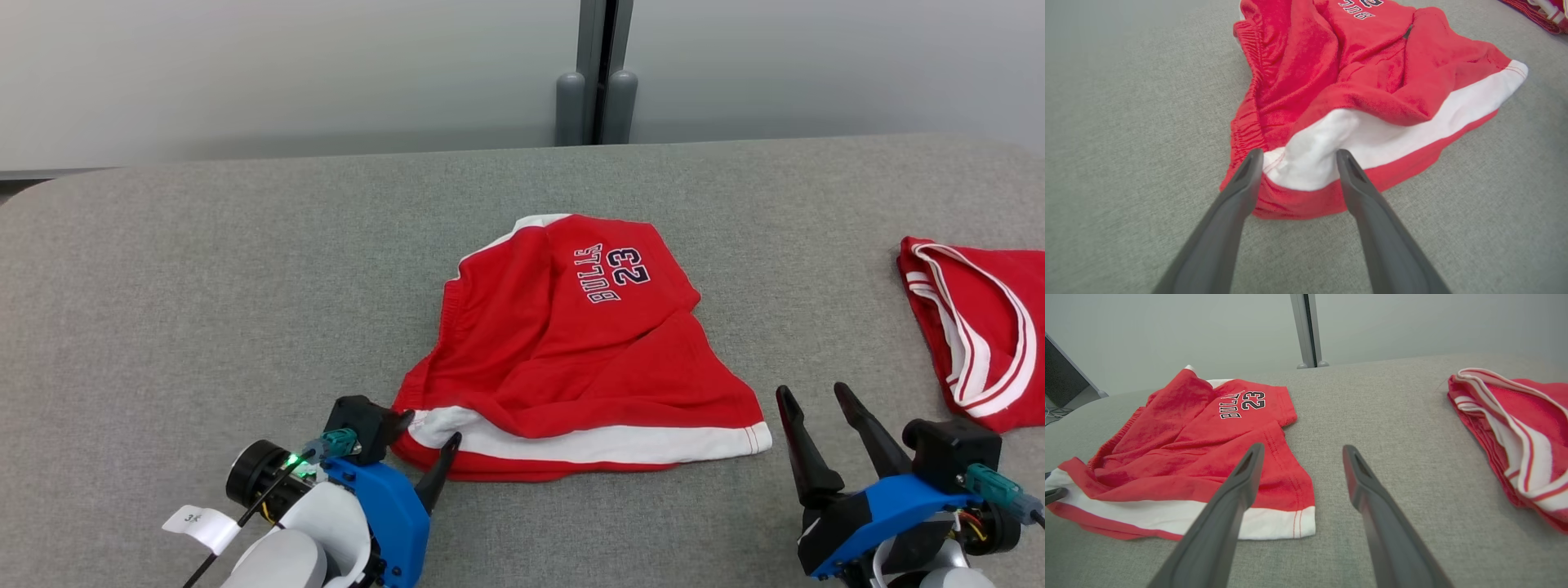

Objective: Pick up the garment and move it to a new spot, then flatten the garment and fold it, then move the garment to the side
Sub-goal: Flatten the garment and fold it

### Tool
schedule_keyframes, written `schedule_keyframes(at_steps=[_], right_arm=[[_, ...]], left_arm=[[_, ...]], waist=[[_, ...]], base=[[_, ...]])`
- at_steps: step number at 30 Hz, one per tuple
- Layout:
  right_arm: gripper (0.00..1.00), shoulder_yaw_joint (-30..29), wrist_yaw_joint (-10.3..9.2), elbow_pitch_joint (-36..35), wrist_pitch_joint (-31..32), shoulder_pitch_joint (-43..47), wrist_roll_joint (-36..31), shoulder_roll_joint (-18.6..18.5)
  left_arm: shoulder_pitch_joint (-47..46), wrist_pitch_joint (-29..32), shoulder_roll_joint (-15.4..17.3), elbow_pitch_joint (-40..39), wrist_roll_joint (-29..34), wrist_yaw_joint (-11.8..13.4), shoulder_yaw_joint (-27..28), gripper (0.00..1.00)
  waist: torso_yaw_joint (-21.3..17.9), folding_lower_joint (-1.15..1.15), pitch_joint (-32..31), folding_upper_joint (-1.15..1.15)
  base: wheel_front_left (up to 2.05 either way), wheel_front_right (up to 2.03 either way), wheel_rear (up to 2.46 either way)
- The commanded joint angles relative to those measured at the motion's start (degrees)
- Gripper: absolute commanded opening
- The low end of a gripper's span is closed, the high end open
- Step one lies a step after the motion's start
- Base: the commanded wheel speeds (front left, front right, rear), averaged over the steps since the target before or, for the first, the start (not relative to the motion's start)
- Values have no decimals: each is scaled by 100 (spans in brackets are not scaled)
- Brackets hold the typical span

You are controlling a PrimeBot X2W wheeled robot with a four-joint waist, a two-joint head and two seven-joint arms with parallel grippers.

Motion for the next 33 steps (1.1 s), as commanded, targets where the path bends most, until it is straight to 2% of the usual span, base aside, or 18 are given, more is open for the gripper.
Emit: schedule_keyframes(at_steps=[1, 3, 4, 5, 7, 18, 26, 28, 29, 33], right_arm=[[100, 8, 1, 35, -27, -80, -15, -4], [100, 19, 2, 57, -15, -125, -11, -4], [100, 25, 1, 73, -12, -143, -16, -4], [100, 28, 1, 88, -5, -151, -15, -4], [100, 32, 1, 102, 0, -155, -12, -4], [100, 65, 2, 484, 1148, -96, -44, -3], [100, 178, 1, 1090, 1217, -472, -28, -6], [38, 206, 1, 1213, 1153, -551, 2, -4], [0, 217, 1, 1249, 1106, -585, 19, -5], [0, 217, 1, 1312, 859, -691, 68, -6]], left_arm=[[-136, -31, 28, 53, -78, -3, -94, 47], [-197, -54, 49, 95, -135, -2, -205, 29], [-237, -91, 64, 114, -150, -2, -253, 3], [-268, -129, 77, 133, -171, -2, -287, 0], [-281, -161, 80, 161, -184, -2, -322, 0], [-46, -591, -118, 306, -362, 135, -283, 0], [-148, -722, -203, 380, -393, 114, -337, 0], [-173, -758, -220, 397, -420, 105, -340, 0], [-182, -773, -227, 410, -434, 100, -346, 0], [-141, -973, -246, 426, -484, 83, -354, 0]], waist=[[-4, -1, 52, 0], [-4, -1, 102, 0], [-1, -1, 119, 0], [4, -1, 130, 0], [11, -1, 139, 0], [77, -1, 206, 0], [161, -1, 289, 0], [178, -1, 289, 0], [186, -1, 286, 0], [177, -1, 231, 0]], base=[[0, 0, 0], [0, 0, 0], [0, 0, 0], [0, 0, 0], [0, 0, 0], [0, 0, 0], [0, 0, 0], [0, 0, 0], [0, 0, 0], [0, 0, 0]])
